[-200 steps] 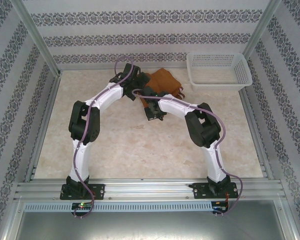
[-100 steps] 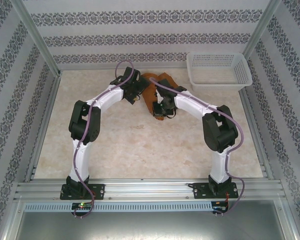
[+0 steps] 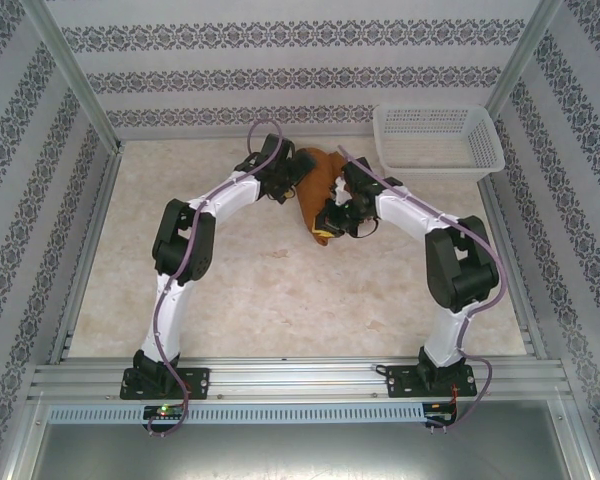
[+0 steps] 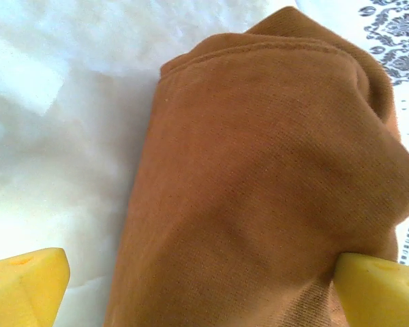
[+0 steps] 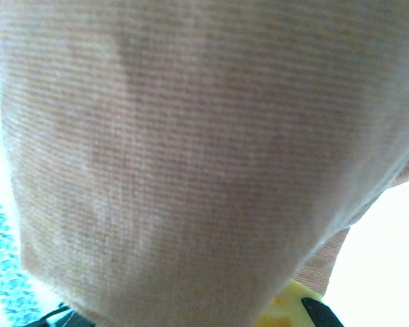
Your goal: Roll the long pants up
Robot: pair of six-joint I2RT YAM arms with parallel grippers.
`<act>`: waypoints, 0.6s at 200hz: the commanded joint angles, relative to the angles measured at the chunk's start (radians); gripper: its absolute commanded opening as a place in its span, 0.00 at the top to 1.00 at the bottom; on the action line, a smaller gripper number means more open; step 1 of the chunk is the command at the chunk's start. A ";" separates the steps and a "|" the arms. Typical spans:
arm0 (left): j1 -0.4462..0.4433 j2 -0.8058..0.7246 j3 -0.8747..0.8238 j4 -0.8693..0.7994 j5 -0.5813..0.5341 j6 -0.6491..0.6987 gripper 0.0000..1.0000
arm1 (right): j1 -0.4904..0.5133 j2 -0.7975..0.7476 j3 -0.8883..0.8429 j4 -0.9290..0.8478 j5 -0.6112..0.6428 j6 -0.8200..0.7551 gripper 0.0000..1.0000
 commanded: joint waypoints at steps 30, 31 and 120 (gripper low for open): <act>-0.020 0.070 0.172 0.058 0.032 0.009 0.00 | -0.110 -0.061 -0.107 0.119 -0.205 0.149 1.00; -0.021 0.072 0.175 0.059 0.034 0.008 0.00 | -0.110 -0.062 -0.109 0.122 -0.206 0.151 1.00; -0.095 0.257 0.436 0.148 0.148 -0.005 0.04 | -0.311 -0.042 -0.260 0.326 -0.321 0.324 0.97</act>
